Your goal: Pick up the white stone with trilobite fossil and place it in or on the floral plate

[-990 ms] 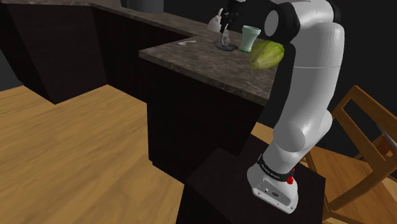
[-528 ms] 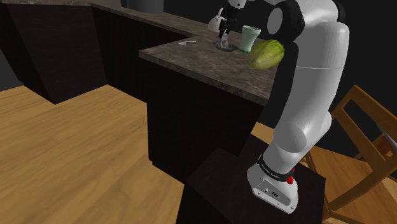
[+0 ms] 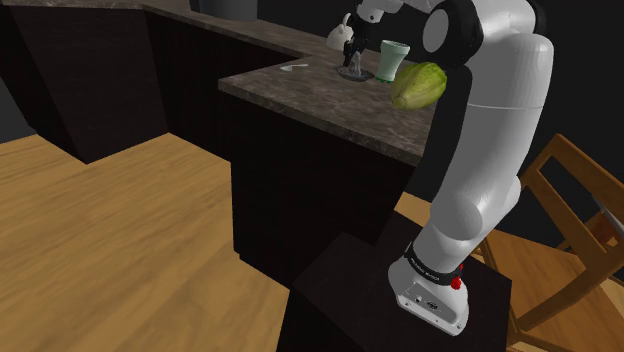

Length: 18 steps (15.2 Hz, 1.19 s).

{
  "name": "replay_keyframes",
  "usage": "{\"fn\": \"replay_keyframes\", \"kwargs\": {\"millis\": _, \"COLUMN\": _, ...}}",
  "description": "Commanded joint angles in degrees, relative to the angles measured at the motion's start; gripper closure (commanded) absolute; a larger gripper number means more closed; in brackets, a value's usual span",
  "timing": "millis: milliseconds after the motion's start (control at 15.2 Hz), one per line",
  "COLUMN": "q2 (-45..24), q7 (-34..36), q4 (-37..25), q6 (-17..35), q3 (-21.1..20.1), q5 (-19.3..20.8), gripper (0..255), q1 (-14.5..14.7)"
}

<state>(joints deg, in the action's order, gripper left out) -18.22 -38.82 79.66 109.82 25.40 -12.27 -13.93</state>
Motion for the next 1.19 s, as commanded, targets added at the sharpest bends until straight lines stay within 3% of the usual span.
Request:
{"fn": "replay_keyframes", "kwargs": {"millis": 0, "q2": -0.67, "q7": -0.02, "q4": -0.38, "q6": -2.13, "q3": -0.09, "q5": -0.14, "gripper": 255, "q1": -0.21}}
{"fn": "replay_keyframes", "kwargs": {"millis": 198, "q2": -0.68, "q7": -0.02, "q4": -0.39, "q6": -2.13, "q3": -0.09, "q5": -0.15, "gripper": 255, "q1": -0.22}}
{"fn": "replay_keyframes", "kwargs": {"millis": 264, "q2": -0.65, "q7": 0.02, "q4": -0.20, "q6": -1.97, "q3": -0.11, "q5": -0.12, "gripper": 0, "q1": -0.16}}
{"fn": "replay_keyframes", "kwargs": {"millis": 594, "q2": -0.67, "q7": -0.02, "q4": -0.37, "q6": -2.13, "q3": -0.09, "q5": -0.14, "gripper": 0, "q1": -0.21}}
{"fn": "replay_keyframes", "kwargs": {"millis": 858, "q2": -0.04, "q7": 0.45, "q4": -6.74, "q6": -9.04, "q3": 0.25, "q5": 0.19, "gripper": 0, "q1": -0.85}}
{"fn": "replay_keyframes", "kwargs": {"millis": 1122, "q2": -0.04, "q7": 0.46, "q4": -6.74, "q6": -9.04, "q3": 0.25, "q5": 0.19, "gripper": 0, "q1": -0.85}}
